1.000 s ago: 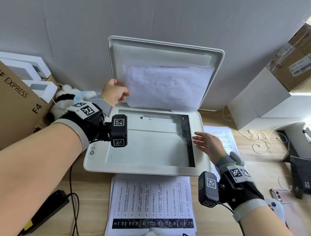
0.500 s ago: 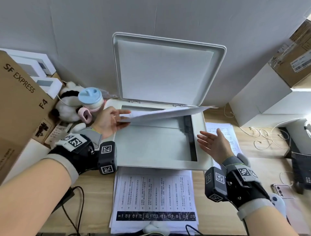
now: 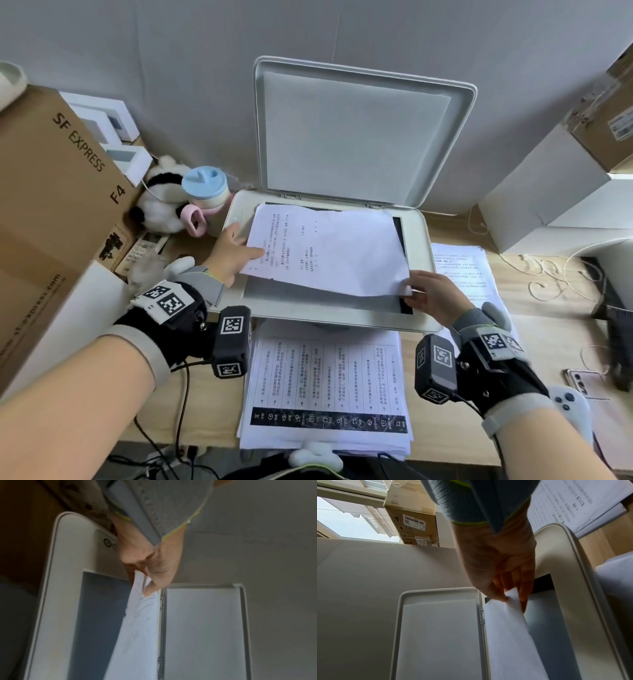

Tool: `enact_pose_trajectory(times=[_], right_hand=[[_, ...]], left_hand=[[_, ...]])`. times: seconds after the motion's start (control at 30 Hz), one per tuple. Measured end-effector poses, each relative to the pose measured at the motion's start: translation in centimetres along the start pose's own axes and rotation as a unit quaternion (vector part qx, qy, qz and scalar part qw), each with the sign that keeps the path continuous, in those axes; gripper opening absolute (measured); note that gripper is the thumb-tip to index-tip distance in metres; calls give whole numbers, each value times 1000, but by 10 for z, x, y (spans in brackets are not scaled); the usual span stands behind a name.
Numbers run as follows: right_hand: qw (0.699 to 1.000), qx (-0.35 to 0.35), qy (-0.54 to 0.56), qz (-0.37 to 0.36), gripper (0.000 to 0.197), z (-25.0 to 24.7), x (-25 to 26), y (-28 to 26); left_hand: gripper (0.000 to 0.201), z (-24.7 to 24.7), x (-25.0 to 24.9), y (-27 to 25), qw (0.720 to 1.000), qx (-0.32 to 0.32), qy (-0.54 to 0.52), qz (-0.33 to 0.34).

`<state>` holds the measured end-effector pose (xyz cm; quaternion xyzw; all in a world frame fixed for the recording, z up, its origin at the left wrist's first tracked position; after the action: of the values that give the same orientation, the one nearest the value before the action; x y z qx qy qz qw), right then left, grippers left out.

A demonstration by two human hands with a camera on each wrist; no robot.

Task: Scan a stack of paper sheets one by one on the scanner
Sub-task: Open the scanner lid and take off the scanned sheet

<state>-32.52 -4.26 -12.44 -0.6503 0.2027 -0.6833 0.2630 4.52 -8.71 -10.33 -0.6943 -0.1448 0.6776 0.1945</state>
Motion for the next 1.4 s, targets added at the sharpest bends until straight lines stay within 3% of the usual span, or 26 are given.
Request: enact_pose_trajectory(times=[0.13,0.23,0.37,0.67,0.83,0.97,1.03,1.1,1.3,1.33,1.37,1.4], right_hand=[[999,35,-22,30,18,6,-12,-6],[1000,16,-7,24,32,0,-14,-11],[999,20,-22,24,15,2,-17,-22],[999,11,22,-30,11,-16,-19,-45],[991,-48,46,-114,15,-43,-8,-49],[954,-186,168,-165,14,-99,-25,-70],[933,-254,222,-129,10,-127,-54,-79],[934,-318,150,-59,12,-151,-80,-87],[934,-337,64,101,13,-182,-143,-75],[935,-328,-3,136,16,-182,-146,-74],[935,-320,-32,148,17,-181,-146,-72],[939,-318,12,132,13,-180,-148,-71]], left_hand=[[59,6,2,-8,1000,24,8,-7],[50,21,2,-16,995,93,-17,-21],[51,38,-2,-22,985,167,-26,-26],[43,69,-9,-21,957,275,-86,-35],[40,69,-8,-14,974,218,-62,-33],[35,60,-4,-9,982,172,-70,-29],[32,58,-1,-8,984,163,-71,-31],[30,58,2,-6,985,155,-69,-35],[24,59,7,-1,987,140,-64,-37],[23,59,7,-1,987,141,-64,-36],[23,59,7,-1,987,141,-62,-37],[23,59,7,0,988,140,-58,-37]])
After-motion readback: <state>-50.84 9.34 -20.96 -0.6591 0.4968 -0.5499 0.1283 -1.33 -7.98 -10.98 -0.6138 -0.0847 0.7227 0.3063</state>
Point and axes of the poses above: each hand's wrist, its own y-axis towards the middle knuckle, its own z-axis out of the palm, x = y × z, the point moved 9 cm from there along y, towards the middle knuckle, and after that the axes turned 13 degrees about x, right-handed, at the moved point
